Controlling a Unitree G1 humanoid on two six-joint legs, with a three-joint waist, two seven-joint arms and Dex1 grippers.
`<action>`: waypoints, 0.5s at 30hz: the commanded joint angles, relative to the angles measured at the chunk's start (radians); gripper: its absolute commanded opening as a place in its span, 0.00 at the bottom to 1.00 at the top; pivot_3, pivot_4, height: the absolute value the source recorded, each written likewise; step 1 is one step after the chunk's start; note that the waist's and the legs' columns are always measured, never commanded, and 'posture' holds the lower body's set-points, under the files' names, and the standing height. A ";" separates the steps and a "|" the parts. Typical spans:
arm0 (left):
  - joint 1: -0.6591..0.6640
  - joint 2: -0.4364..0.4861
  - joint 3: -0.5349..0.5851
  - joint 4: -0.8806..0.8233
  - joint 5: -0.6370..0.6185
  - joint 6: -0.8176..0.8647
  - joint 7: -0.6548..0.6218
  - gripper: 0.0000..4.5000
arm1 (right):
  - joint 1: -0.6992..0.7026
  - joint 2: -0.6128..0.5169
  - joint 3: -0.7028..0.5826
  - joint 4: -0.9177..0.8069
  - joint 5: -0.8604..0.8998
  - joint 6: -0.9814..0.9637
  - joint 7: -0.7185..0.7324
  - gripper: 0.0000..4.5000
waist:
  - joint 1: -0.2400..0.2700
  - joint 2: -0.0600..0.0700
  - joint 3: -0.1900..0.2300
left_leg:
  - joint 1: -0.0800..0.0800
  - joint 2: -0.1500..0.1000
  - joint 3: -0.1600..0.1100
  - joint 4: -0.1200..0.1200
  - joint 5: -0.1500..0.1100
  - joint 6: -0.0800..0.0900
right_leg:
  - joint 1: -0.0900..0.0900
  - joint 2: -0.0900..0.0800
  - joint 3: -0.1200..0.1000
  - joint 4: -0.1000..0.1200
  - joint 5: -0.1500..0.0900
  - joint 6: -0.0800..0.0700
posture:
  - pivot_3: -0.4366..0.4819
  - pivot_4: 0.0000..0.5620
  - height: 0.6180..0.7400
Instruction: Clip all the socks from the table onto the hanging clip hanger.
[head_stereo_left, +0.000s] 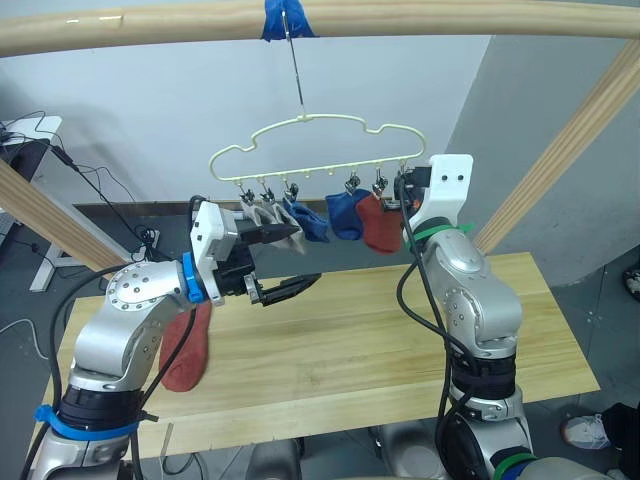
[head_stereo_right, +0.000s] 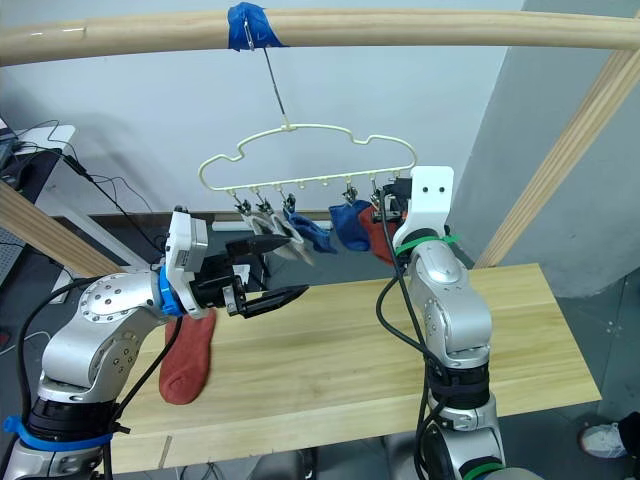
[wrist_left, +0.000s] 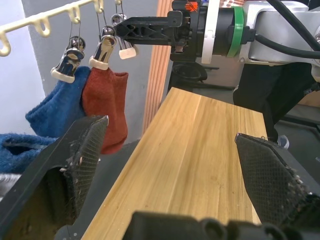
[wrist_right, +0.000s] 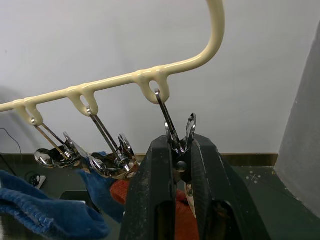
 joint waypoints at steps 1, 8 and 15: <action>0.011 -0.006 0.007 -0.021 0.004 -0.020 0.008 1.00 | -0.001 -0.001 0.009 -0.053 0.004 -0.029 0.003 0.03 | 0.000 0.000 0.000 | 0.000 0.000 0.000 0.000 0.000 0.000 | 0.000 0.000 0.000 0.000 0.000 0.000 | 0.22 0.37 1.00; 0.028 -0.015 0.010 -0.027 0.009 -0.020 0.018 1.00 | -0.002 -0.002 0.010 -0.047 0.010 -0.027 0.008 0.03 | 0.000 0.000 0.000 | 0.000 0.000 0.000 0.000 0.000 0.000 | 0.000 0.000 0.000 0.000 0.000 0.000 | 0.22 0.37 1.00; 0.023 -0.016 0.008 -0.025 0.014 -0.021 0.022 1.00 | -0.001 -0.007 0.014 -0.049 0.003 -0.044 0.013 0.32 | 0.000 0.000 0.000 | 0.000 0.000 0.000 0.000 0.000 0.000 | 0.000 0.000 0.000 0.000 0.000 0.000 | 0.22 0.37 1.00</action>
